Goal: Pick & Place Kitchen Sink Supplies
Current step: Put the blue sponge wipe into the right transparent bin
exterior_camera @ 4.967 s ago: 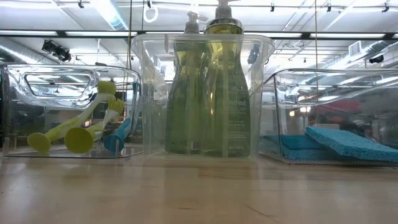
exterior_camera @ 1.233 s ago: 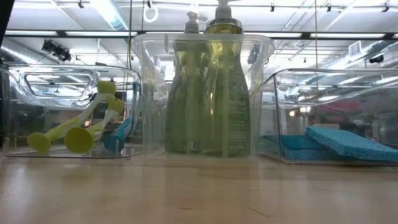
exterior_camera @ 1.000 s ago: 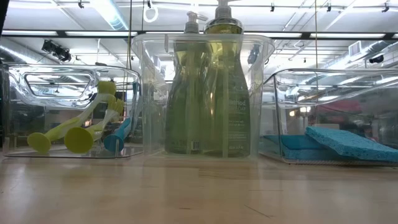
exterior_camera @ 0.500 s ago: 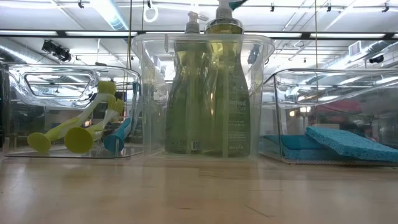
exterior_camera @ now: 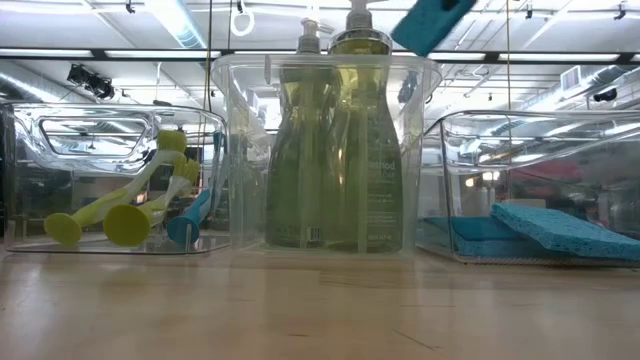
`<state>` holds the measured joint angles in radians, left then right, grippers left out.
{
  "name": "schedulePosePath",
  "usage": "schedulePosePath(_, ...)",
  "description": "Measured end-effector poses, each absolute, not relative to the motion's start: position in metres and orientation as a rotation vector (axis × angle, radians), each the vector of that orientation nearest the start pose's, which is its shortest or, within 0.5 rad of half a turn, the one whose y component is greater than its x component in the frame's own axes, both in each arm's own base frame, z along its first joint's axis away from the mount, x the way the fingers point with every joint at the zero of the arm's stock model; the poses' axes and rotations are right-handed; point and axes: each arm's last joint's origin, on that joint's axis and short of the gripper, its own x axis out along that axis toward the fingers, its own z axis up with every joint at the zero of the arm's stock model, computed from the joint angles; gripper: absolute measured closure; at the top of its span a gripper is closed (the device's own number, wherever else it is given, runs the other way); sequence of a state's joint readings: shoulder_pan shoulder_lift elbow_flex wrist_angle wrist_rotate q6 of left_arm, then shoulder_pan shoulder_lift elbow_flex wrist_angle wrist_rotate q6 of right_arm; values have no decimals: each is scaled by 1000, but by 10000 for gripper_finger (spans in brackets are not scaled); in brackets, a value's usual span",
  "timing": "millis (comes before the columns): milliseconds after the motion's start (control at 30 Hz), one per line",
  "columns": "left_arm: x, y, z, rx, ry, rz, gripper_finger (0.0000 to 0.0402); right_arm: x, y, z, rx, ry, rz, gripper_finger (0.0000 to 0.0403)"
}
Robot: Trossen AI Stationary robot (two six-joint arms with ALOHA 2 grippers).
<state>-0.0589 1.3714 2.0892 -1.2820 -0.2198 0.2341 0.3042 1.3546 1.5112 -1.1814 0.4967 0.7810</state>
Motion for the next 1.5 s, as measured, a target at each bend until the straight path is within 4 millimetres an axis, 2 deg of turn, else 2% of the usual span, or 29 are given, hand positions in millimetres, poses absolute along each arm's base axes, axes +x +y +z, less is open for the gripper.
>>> schedulePosePath(100,182,-6,520,270,560,63,392,236,62,371,293,899,-459,393)
schedulePosePath(233,169,-5,523,250,552,60,397,239,66,347,280,1004,-368,393)
schedulePosePath(500,145,-4,528,241,522,60,398,241,75,288,403,1189,-181,389)
schedulePosePath(667,130,-3,530,209,510,64,394,243,77,263,466,1204,-128,361)
schedulePosePath(900,112,-2,530,167,522,75,398,244,75,261,433,1154,-199,278)
schedulePosePath(1200,100,-1,529,149,529,84,398,244,73,261,364,1143,-212,165)
schedulePosePath(1333,95,-1,530,148,521,85,397,242,71,259,340,1164,-235,145)
schedulePosePath(1500,89,0,530,151,515,104,398,236,65,258,347,1238,-253,148)
